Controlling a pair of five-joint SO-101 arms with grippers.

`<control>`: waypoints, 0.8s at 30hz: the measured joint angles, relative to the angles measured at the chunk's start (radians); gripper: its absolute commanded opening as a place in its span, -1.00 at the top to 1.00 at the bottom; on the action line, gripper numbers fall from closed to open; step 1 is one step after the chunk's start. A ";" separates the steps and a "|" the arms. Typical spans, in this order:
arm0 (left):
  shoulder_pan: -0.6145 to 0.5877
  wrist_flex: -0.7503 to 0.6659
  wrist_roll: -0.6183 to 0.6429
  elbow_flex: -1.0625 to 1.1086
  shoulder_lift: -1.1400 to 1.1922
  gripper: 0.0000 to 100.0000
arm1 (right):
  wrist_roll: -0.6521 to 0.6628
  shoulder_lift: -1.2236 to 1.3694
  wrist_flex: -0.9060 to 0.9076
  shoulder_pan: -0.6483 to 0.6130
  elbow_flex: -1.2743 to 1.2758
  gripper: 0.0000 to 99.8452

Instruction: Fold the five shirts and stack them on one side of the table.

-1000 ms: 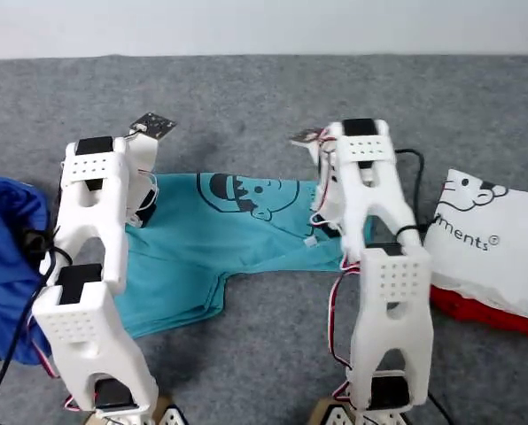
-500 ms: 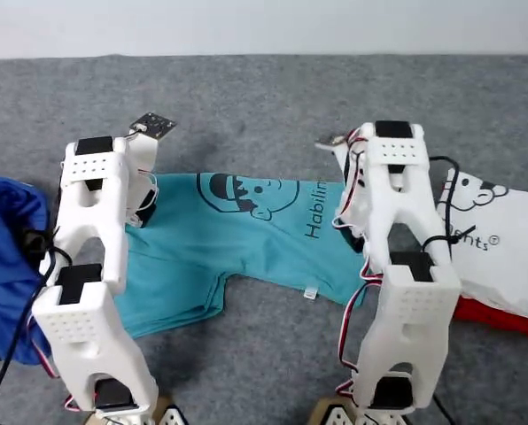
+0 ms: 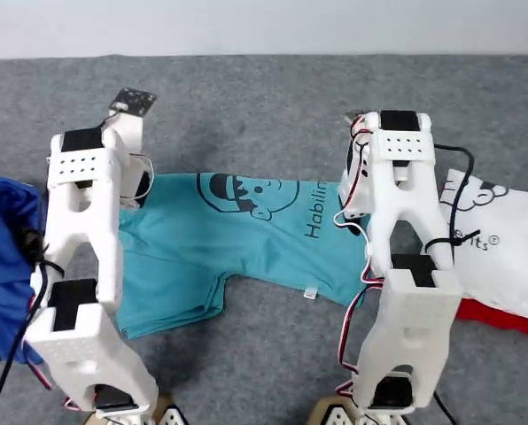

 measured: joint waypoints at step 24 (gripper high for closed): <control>0.000 0.018 0.055 -0.031 0.000 0.99 | -0.115 0.140 -0.308 -0.032 0.000 0.73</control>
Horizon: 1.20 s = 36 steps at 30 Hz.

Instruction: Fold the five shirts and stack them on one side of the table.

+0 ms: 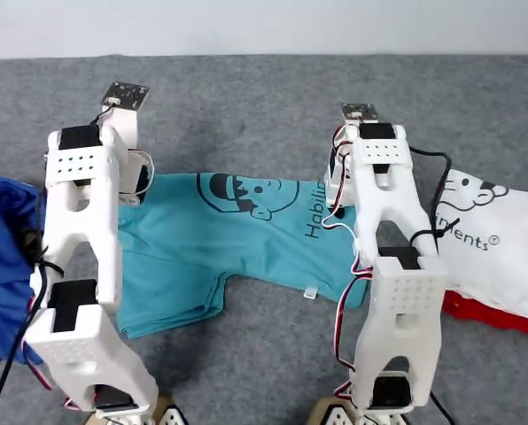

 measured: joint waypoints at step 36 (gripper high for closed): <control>0.000 0.054 -0.075 0.000 0.000 0.99 | 0.025 -0.002 -0.021 0.061 0.000 0.74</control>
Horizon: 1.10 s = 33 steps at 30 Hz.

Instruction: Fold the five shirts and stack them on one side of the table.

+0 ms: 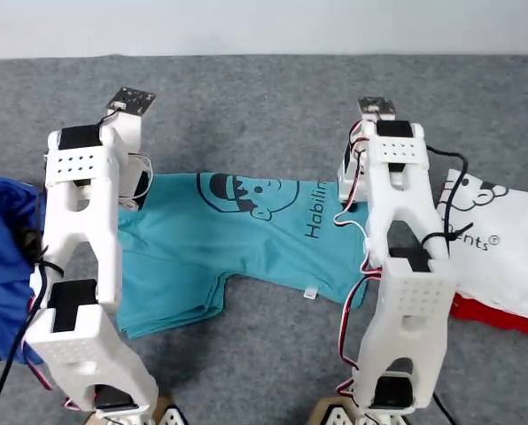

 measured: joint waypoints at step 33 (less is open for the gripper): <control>0.005 0.000 0.000 0.000 0.000 0.99 | 0.000 0.051 0.138 0.000 -0.190 0.71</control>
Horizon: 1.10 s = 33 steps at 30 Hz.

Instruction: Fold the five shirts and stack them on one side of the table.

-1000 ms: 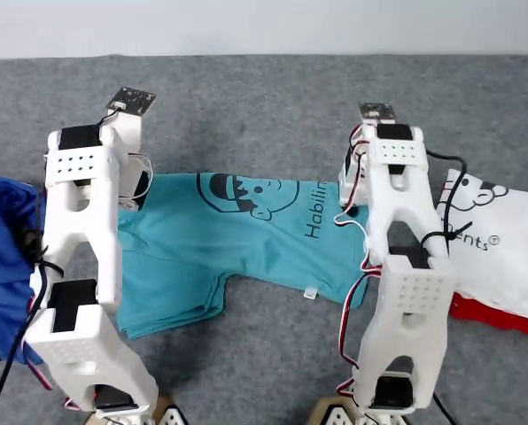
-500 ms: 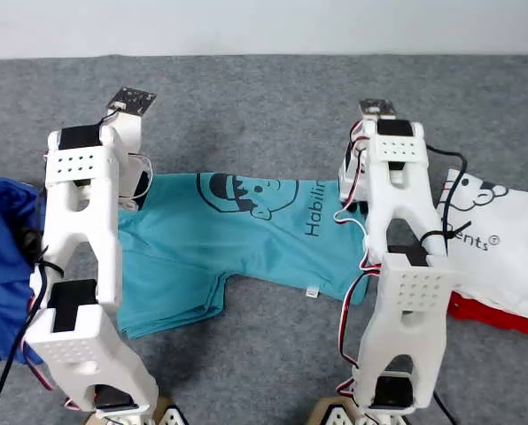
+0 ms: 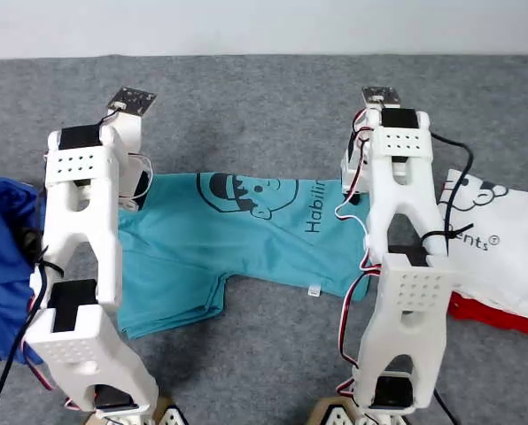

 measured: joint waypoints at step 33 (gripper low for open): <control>0.068 0.028 -0.002 0.000 0.000 0.99 | 0.000 0.106 0.068 -0.003 -0.089 0.82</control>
